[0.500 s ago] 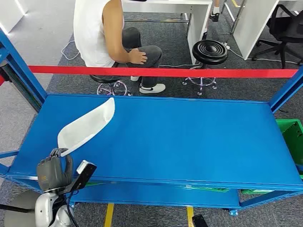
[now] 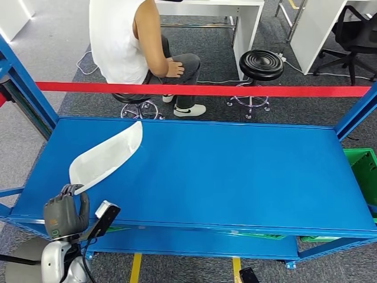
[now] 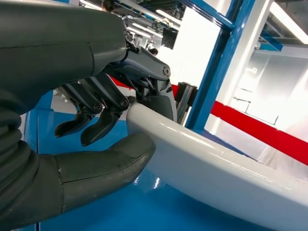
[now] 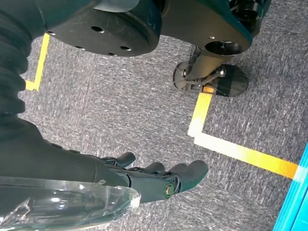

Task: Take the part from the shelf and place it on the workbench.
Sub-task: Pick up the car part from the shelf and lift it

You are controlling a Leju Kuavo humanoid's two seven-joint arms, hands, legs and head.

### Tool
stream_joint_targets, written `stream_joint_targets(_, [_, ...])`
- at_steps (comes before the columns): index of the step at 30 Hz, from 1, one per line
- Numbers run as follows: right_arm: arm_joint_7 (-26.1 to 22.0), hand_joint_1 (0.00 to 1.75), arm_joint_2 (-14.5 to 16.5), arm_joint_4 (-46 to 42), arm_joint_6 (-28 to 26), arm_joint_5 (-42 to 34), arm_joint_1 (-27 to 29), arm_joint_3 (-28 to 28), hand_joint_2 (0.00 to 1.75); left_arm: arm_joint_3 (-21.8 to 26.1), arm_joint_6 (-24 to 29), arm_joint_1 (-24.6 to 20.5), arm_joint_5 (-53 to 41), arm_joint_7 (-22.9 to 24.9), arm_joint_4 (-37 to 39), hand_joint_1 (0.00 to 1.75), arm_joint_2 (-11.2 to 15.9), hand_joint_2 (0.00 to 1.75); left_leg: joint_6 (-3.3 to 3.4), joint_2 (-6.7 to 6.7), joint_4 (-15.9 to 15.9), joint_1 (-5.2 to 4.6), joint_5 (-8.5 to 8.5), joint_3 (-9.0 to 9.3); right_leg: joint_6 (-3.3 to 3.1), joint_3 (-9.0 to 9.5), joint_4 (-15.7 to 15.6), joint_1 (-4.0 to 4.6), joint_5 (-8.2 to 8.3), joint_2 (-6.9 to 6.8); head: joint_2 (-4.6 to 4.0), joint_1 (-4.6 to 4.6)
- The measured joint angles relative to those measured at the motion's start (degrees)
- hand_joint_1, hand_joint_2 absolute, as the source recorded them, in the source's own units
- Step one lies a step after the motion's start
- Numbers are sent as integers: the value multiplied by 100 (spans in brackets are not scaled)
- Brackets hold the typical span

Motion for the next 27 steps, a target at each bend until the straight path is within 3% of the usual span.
stream_joint_targets(10, [0, 0, -3, 0, -2, -22, 0, 27, 175, -196, 0, 36, -431, 487, -102, 175, 72, 175, 0, 0, 0, 0, 0, 0, 0, 0, 0, 0, 0, 0, 0, 1])
stream_joint_targets(16, [2, 0, -8, 1, 2, -27, -1, 71, 175, -500, 1, 109, -1100, 1097, -511, 175, 261, 175, 0, 0, 0, 0, 0, 0, 0, 0, 0, 0, 0, 0, 0, 0])
stream_joint_targets(19, [4, 0, -10, 2, 8, -29, -2, 88, 175, -761, 1, 126, -1213, 1566, -731, 175, 539, 175, 0, 0, 0, 1, 0, 0, 0, -1, 1, 1, 0, 1, 0, 1])
stream_joint_targets(23, [14, 0, -10, 2, 13, -38, -2, 116, 175, -1238, 1, 101, -1232, 2278, -964, 175, 1171, 175, 0, 0, 0, 2, 0, 0, 0, -4, 2, 3, 0, 1, 0, -1])
stream_joint_targets(27, [18, 0, -12, 2, 13, -48, -7, 151, 175, -1549, 0, 91, -1232, 2437, -1081, 175, 1579, 175, -1, 0, 0, 4, 1, 0, -2, -2, 2, 3, -1, 0, 0, 1])
